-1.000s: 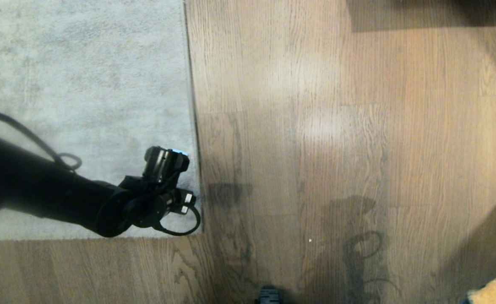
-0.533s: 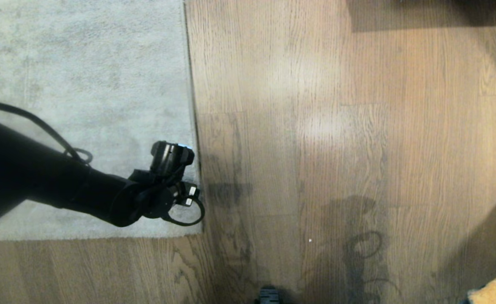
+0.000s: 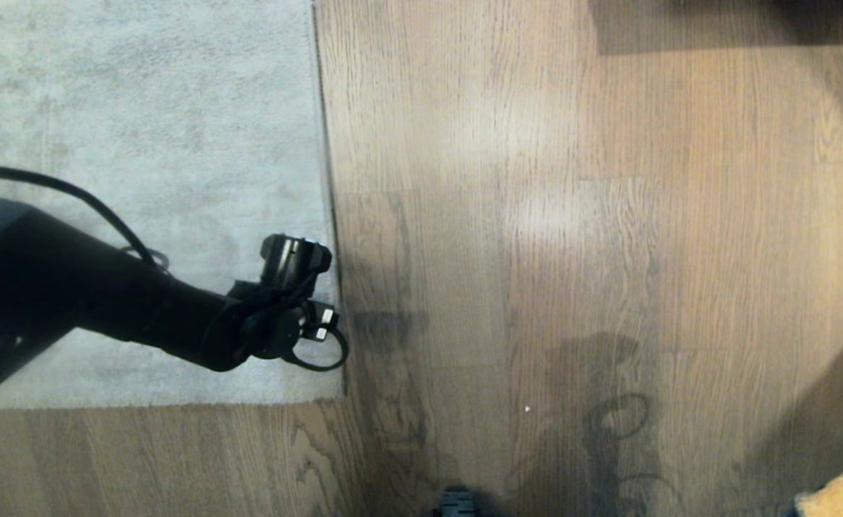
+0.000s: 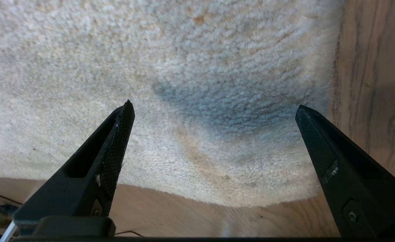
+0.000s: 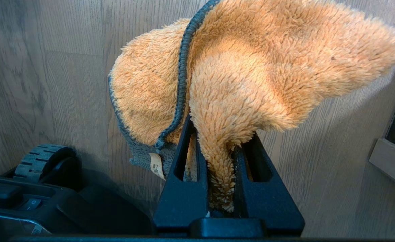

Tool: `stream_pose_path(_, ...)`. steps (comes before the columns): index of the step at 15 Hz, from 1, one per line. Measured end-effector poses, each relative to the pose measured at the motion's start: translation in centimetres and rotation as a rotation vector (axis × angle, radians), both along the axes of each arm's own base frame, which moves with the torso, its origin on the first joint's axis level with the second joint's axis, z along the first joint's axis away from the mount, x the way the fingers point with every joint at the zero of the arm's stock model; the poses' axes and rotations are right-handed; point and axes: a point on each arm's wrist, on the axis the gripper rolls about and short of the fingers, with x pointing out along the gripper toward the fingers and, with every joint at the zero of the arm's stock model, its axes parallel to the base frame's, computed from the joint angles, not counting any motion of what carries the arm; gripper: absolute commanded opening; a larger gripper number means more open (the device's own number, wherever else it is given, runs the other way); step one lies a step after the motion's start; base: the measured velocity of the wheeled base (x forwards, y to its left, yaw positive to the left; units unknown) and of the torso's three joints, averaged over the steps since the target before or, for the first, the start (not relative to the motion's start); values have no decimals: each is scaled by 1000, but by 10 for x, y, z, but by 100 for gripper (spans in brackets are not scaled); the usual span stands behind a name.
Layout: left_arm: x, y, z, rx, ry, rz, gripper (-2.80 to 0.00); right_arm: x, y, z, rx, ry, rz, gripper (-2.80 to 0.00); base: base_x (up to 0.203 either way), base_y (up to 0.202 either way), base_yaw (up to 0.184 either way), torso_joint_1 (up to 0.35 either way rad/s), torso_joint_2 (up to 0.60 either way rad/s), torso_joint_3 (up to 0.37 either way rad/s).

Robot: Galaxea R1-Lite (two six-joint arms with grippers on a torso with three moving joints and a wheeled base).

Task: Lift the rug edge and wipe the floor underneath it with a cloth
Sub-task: Lift up the carpet

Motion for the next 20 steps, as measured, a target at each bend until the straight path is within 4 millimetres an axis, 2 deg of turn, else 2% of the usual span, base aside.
stream_pose_path(9,2,-7,-1,-13,-2,-18,0,0,0,0,0,0,0,-280,0,0,0,0,0,0)
stream_pose_path(20,16,-11,-10,-14,-38,-14,0,0,0,0,0,1,0,-280,0,0,0,0,0,0)
